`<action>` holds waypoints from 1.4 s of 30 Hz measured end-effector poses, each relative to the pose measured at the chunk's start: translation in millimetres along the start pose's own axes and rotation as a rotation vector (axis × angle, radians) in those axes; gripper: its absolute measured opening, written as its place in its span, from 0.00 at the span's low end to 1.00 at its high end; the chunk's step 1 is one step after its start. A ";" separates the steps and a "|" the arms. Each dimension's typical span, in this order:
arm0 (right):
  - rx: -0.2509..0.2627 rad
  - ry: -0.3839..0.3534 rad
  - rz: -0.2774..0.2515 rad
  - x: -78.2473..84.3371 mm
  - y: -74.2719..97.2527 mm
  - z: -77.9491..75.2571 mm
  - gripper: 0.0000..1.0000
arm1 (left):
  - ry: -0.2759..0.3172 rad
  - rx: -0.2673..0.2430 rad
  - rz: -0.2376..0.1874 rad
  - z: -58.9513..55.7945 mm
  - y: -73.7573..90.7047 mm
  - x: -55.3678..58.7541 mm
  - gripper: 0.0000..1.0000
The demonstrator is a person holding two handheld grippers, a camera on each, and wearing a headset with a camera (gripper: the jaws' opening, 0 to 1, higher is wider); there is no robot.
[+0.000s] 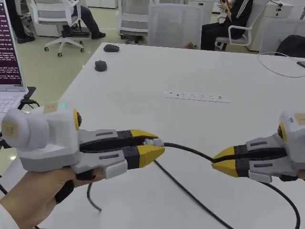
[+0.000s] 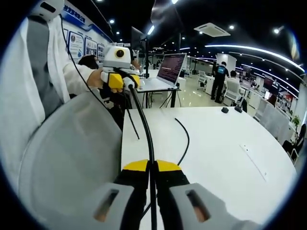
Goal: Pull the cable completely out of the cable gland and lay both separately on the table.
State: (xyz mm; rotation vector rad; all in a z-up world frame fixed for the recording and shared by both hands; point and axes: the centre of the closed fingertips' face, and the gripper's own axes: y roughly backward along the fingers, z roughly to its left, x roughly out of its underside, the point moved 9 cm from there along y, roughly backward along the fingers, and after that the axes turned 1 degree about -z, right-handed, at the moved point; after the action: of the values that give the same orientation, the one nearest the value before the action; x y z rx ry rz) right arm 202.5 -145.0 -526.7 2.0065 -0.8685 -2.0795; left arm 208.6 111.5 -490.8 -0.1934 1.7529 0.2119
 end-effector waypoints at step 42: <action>-0.057 0.328 -0.145 -83.3 -17.1 25.5 0.03 | -0.046 0.025 0.045 -14.6 -24.9 -11.5 0.16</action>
State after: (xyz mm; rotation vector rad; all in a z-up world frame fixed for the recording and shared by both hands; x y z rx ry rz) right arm 192.6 -84.1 -463.0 2.3486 -0.6146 -1.7403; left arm 203.1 84.0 -477.7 -0.1306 1.7144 0.2256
